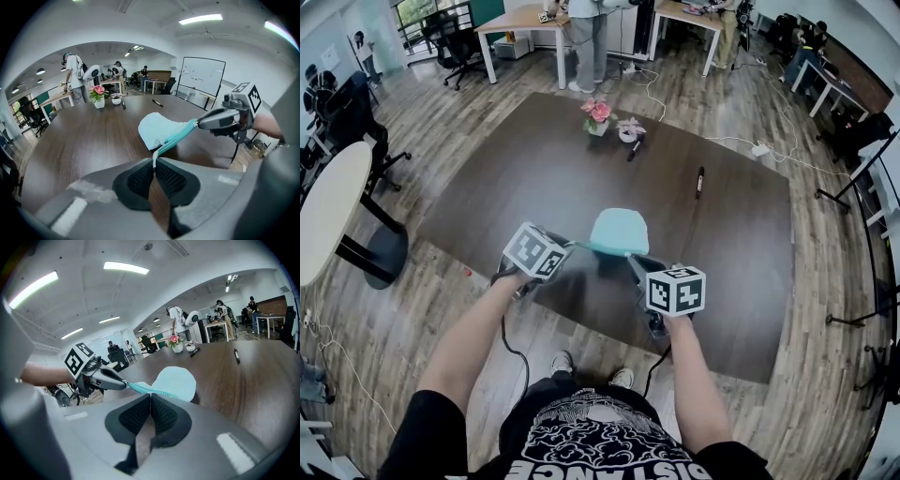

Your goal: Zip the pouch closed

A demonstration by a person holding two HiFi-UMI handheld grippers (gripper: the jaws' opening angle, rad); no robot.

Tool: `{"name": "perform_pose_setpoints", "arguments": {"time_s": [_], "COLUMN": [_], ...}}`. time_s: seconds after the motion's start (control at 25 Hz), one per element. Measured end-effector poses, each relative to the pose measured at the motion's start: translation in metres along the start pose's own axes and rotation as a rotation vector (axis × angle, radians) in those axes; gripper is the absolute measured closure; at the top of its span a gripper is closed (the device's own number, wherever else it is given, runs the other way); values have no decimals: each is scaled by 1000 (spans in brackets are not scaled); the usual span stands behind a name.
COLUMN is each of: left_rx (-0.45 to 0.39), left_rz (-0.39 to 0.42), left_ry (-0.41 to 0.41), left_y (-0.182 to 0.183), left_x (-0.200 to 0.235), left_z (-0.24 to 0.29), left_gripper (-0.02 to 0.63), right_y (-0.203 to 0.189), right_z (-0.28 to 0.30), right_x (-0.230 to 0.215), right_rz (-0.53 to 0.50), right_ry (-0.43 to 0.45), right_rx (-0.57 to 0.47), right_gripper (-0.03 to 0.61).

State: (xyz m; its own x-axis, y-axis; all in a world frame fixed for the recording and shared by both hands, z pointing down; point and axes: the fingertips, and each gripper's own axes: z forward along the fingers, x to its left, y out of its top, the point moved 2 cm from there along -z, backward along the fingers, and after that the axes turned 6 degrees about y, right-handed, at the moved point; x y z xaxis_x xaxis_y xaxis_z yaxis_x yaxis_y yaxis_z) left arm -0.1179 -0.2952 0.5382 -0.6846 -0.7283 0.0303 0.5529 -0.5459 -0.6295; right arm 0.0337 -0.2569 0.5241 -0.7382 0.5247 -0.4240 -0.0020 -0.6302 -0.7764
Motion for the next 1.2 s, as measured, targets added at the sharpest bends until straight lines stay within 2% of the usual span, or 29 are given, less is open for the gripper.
{"name": "perform_pose_setpoints", "arguments": {"time_s": [0.92, 1.2], "left_rx": [21, 26], "left_rz": [-28, -25], "left_ry": [38, 41], "left_y": [-9, -7], "left_x": [8, 3], "left_z": [5, 12], "left_gripper": [592, 591], "right_y": [-6, -9], "right_z": [-8, -8], "right_x": [-16, -27], "right_rz": [33, 40], "right_ry": [-46, -93], "right_rx": [-4, 2], "right_gripper": [571, 571]}}
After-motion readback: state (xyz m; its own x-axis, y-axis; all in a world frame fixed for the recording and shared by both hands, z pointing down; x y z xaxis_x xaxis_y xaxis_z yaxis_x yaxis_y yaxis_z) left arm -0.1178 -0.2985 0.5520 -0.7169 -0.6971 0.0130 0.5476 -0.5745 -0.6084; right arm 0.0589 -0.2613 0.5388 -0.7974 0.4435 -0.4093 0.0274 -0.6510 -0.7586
